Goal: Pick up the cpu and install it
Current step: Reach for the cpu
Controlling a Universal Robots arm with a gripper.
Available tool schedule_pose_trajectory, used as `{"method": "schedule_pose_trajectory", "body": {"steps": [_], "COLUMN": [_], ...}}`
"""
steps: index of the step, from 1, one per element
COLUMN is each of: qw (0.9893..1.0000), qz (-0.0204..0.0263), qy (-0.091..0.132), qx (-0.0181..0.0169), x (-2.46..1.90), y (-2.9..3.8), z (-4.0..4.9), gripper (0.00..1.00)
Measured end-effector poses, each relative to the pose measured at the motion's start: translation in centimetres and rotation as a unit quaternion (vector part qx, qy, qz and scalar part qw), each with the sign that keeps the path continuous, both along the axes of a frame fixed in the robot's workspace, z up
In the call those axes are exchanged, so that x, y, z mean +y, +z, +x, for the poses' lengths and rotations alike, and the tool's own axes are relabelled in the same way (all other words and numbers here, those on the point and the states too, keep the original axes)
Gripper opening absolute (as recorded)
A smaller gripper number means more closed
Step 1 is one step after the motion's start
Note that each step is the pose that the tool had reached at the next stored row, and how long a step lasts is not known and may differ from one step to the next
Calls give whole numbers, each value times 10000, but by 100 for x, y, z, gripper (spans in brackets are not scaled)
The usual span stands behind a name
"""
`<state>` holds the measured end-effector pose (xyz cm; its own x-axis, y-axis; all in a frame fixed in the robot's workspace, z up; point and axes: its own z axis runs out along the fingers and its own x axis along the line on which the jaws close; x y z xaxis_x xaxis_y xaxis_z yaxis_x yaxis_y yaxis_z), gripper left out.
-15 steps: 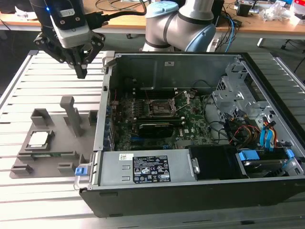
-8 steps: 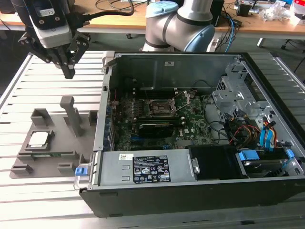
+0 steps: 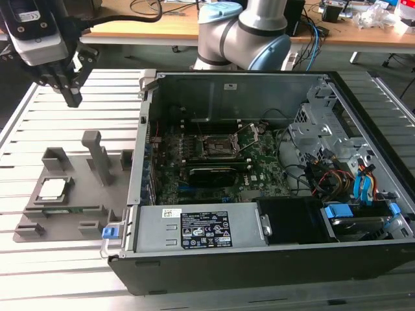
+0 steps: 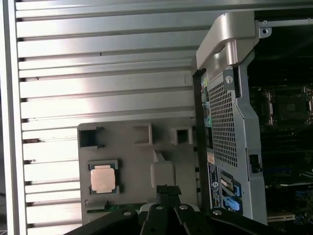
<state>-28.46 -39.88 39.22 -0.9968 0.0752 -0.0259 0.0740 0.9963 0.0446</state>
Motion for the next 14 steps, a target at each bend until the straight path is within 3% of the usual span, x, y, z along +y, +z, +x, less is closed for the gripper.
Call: {"method": "schedule_pose_trajectory", "body": {"steps": [5,9,14], "qw": [10000,10000,10000], "qz": [-2,-5,-9], "qy": [0,0,-1], "qx": [0,0,0], "x": [0,0,0], "y": [-1,-4,-7], "z": [-131,-291,-394], "gripper": [11,11,11]}}
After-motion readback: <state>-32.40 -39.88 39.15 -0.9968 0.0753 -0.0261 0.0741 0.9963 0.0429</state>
